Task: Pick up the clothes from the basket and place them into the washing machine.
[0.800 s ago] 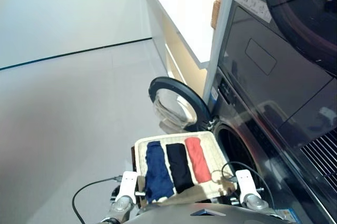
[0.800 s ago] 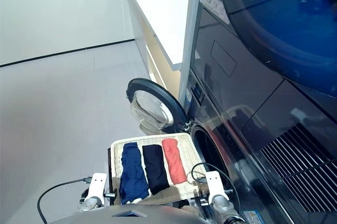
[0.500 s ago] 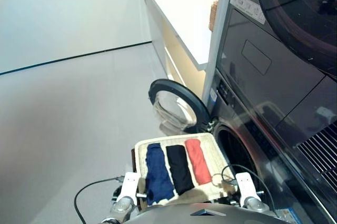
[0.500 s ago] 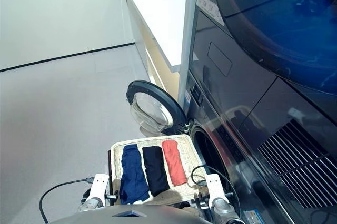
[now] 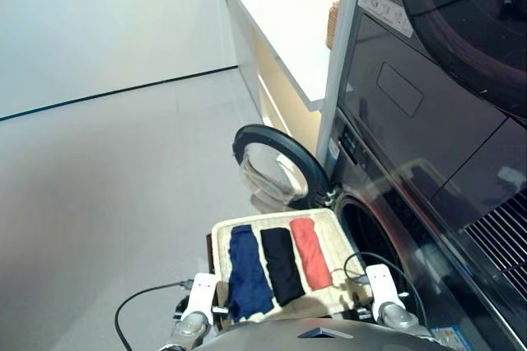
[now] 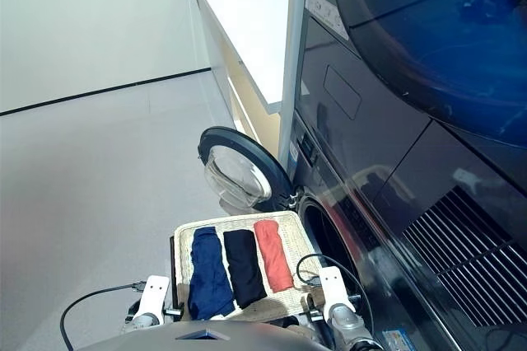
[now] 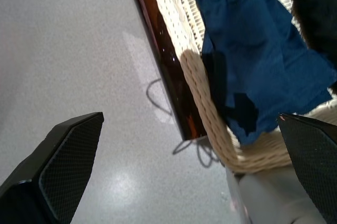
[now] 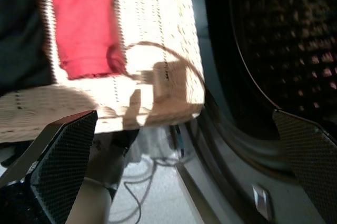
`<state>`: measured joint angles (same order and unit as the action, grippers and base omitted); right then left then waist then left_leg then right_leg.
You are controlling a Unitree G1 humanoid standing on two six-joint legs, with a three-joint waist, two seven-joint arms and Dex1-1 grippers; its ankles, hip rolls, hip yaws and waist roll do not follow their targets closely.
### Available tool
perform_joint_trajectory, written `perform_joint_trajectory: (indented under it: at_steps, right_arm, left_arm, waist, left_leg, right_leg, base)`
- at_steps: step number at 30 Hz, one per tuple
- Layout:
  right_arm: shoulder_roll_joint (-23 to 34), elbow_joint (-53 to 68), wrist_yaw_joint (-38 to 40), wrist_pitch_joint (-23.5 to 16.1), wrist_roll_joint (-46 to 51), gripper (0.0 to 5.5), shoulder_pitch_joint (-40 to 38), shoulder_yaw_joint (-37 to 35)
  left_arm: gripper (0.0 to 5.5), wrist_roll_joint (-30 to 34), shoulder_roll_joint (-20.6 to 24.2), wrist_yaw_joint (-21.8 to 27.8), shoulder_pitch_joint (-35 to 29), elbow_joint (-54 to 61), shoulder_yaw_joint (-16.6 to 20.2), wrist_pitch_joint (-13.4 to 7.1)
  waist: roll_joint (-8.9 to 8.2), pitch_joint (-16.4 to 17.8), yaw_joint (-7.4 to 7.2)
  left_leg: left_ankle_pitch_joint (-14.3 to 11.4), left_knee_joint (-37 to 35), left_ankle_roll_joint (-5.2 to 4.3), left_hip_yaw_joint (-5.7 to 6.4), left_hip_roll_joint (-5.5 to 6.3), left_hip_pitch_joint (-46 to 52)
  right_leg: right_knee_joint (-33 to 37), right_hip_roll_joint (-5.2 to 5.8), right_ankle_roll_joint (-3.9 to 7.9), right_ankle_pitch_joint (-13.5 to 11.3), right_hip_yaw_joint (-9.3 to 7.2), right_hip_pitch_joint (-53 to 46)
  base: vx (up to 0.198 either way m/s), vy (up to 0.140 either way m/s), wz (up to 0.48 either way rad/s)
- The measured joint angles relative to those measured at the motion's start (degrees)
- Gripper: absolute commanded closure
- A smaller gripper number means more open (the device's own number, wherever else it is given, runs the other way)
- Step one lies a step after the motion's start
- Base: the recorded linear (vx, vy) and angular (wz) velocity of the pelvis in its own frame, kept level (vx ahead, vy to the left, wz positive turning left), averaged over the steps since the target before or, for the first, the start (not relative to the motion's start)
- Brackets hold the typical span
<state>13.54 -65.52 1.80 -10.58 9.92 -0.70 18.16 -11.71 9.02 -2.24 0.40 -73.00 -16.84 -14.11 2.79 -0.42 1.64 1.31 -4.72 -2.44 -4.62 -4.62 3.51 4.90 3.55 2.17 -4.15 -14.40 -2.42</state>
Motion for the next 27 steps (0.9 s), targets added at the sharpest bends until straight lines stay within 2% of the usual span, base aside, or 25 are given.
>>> perform_joint_trajectory:
  at_steps: [5, 9, 11, 12, 14, 15, 18, 19, 20, 23, 26, 27]
  right_arm:
    - [0.1, 3.8, 0.1, 0.0, 0.0, 0.0, 0.0, 0.8]
    - [1.1, 7.7, 0.2, -0.2, 0.1, 0.0, 1.1, 4.0]
    - [1.6, 9.4, 0.6, -0.3, 0.1, 0.0, 4.2, 5.0]
    - [2.0, 9.7, 1.1, -0.4, 0.1, 0.0, 7.8, 6.4]
    - [2.3, 10.1, 1.6, -0.5, 0.1, 0.0, 12.8, 7.1]
    - [2.3, 10.5, 2.0, -0.5, 0.1, 0.0, 15.0, 7.9]
    - [2.3, 12.4, 3.4, -1.1, 0.6, 0.0, 20.6, 9.4]
    - [2.3, 13.8, 4.0, -1.2, 0.6, 0.0, 22.0, 9.9]
    - [2.3, 14.7, 4.3, -1.2, 0.6, 0.0, 23.3, 10.5]
    - [2.0, 15.3, 5.5, -1.3, 0.7, 0.0, 27.1, 11.5]
    - [2.0, 17.0, 6.8, -1.3, 1.1, 0.0, 30.5, 11.6]
    - [2.0, 17.6, 7.1, -1.3, 1.1, 0.0, 31.4, 11.7]
  left_arm:
    - [0.0, -0.3, 0.0, -0.3, -0.2, 2.1, -0.3, -0.2]
    - [0.0, -0.7, 0.2, -1.2, -2.4, 3.7, -1.6, -0.4]
    - [0.0, -1.9, 0.5, -2.1, -5.7, 4.5, -3.2, -0.6]
    - [0.0, -2.9, 0.6, -2.7, -9.1, 4.7, -4.0, -0.7]
    - [0.0, -3.2, 0.6, -3.0, -14.2, 4.5, -4.9, -0.8]
    - [0.0, -4.0, 0.6, -3.5, -16.0, 4.5, -5.8, -0.9]
    - [0.0, -5.5, 0.8, -5.0, -20.3, 4.7, -6.5, -1.4]
    - [0.0, -6.4, 1.0, -5.4, -21.4, 4.6, -7.1, -1.7]
    - [0.0, -6.5, 1.2, -5.9, -22.6, 4.6, -7.3, -1.7]
    - [0.0, -7.5, 1.2, -7.1, -26.0, 4.5, -7.7, -1.7]
    - [0.0, -8.9, 1.2, -8.1, -29.8, 4.6, -7.6, -1.7]
    - [0.0, -9.5, 1.2, -8.4, -31.0, 4.7, -7.6, -1.7]
  waist:
    - [-0.02, 0.2, -0.03]
    - [-0.24, 1.6, 0.03]
    - [-0.41, 4.1, -0.03]
    - [-0.49, 6.1, -0.12]
    - [-0.83, 9.4, 0.0]
    - [-1.05, 9.9, 0.01]
    - [-1.69, 12.0, -0.03]
    - [-1.97, 12.2, -0.05]
    - [-2.28, 12.6, -0.04]
    - [-2.66, 14.6, -0.05]
    - [-2.74, 16.4, -0.23]
    - [-2.76, 16.8, -0.31]
  left_leg:
    - [0.0, 0.0, -0.06, -0.05, 0.0, -0.7]
    - [0.3, 0.6, -0.16, -0.06, 0.0, -3.8]
    - [0.5, 2.9, -0.31, -0.02, 0.16, -7.0]
    - [0.4, 5.7, -0.35, -0.1, 0.4, -11.2]
    - [1.0, 6.7, -0.11, -0.04, 0.32, -14.5]
    - [1.0, 7.7, -0.11, -0.01, 0.3, -16.6]
    - [1.2, 9.3, -0.14, -0.05, 0.54, -21.4]
    - [1.1, 10.1, -0.24, -0.05, 0.64, -23.7]
    - [1.2, 10.6, -0.07, -0.11, 0.75, -25.6]
    - [2.0, 11.3, 0.13, 0.0, 0.91, -29.0]
    - [2.2, 12.6, 0.39, 0.02, 1.12, -32.6]
    - [1.9, 12.9, 0.08, 0.04, 0.93, -33.7]
  right_leg:
    - [0.0, 0.0, 0.0, 0.0, 0.0, 0.8]
    - [-0.1, 0.0, -0.11, -0.4, -0.13, 3.5]
    - [-1.2, 0.1, -0.32, -0.8, -0.14, 6.4]
    - [-4.2, 0.52, -0.61, -0.7, -0.07, 10.6]
    - [-6.0, 0.72, -1.41, -1.1, -0.35, 14.0]
    - [-7.4, 0.8, -1.09, -0.6, -0.47, 16.3]
    - [-12.0, 1.39, -1.38, 0.7, -0.33, 22.4]
    - [-14.0, 2.08, -1.54, 1.2, -0.08, 25.3]
    - [-15.4, 2.18, -1.73, 1.4, 0.37, 27.7]
    - [-18.2, 3.03, -2.07, 1.9, 0.48, 32.0]
    - [-19.8, 3.44, -2.11, 2.0, 0.64, 35.7]
    - [-20.0, 3.47, -2.12, 2.1, 0.71, 36.7]
  base:
    - [-0.026, 0.003, 0.0]
    - [-0.148, -0.014, 0.015]
    - [-0.28, -0.003, 0.029]
    - [-0.395, 0.008, 0.059]
    - [-0.235, 0.011, 0.084]
    - [-0.124, -0.009, 0.045]
    - [-0.108, -0.012, 0.009]
    - [-0.062, 0.006, 0.025]
    - [-0.063, 0.01, 0.029]
    - [-0.046, 0.01, 0.035]
    - [0.0, 0.0, 0.0]
    - [0.052, 0.018, 0.011]
